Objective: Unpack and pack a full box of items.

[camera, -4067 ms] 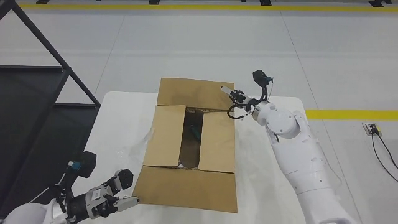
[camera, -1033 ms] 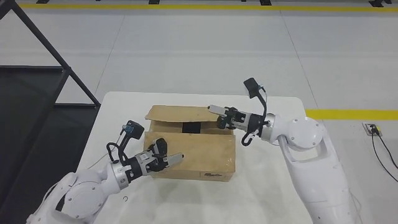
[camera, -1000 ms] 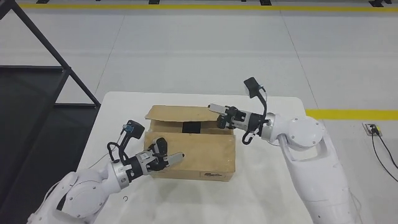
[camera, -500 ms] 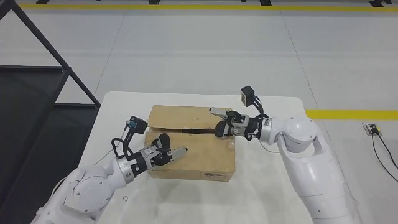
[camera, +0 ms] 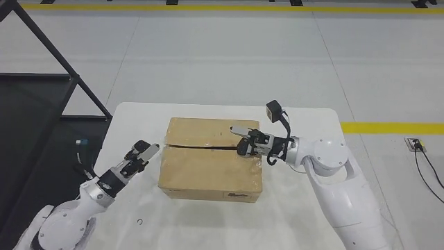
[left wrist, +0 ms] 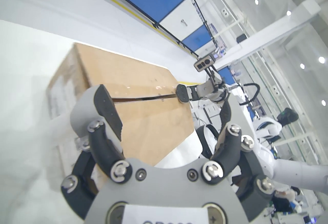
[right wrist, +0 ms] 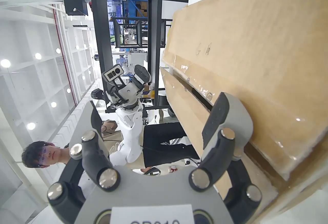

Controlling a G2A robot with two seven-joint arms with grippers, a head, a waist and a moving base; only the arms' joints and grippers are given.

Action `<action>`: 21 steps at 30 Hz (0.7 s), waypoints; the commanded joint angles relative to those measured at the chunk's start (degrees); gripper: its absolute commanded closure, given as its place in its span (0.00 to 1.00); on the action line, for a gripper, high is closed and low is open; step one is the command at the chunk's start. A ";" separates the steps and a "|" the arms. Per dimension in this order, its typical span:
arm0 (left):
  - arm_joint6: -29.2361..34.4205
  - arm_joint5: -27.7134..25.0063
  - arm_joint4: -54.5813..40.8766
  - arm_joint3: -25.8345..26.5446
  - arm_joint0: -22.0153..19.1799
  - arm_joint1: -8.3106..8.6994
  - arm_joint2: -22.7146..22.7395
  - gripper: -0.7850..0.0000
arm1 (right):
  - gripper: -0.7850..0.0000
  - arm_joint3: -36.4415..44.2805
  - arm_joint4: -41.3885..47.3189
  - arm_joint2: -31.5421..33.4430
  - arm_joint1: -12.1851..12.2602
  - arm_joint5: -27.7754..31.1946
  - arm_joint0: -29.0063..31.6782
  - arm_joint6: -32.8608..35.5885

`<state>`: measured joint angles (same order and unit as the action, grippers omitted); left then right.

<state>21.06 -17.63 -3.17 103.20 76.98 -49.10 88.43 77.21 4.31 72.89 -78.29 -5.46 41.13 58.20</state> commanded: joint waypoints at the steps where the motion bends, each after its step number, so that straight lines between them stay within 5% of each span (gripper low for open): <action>1: 1.35 0.08 -1.08 -0.76 3.88 0.26 3.85 0.00 | 0.00 0.31 0.06 -0.24 0.07 0.42 0.02 -0.46; 4: 5.63 -0.78 -3.28 -0.73 8.44 0.54 7.33 0.00 | 0.00 0.16 0.26 -0.48 0.18 0.44 -0.17 -0.98; 14: 5.63 -0.78 -3.28 -0.73 8.44 0.54 7.33 0.00 | 0.00 0.16 -0.45 -0.95 0.31 0.06 -0.48 -2.44; 21: -6.28 7.03 19.53 -0.08 8.16 0.00 4.33 0.00 | 0.00 1.24 -0.11 -1.53 0.43 0.43 0.86 -3.64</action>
<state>16.95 -11.81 8.56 103.18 85.20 -48.96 93.65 78.40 4.17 71.46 -77.92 -5.09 41.87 54.51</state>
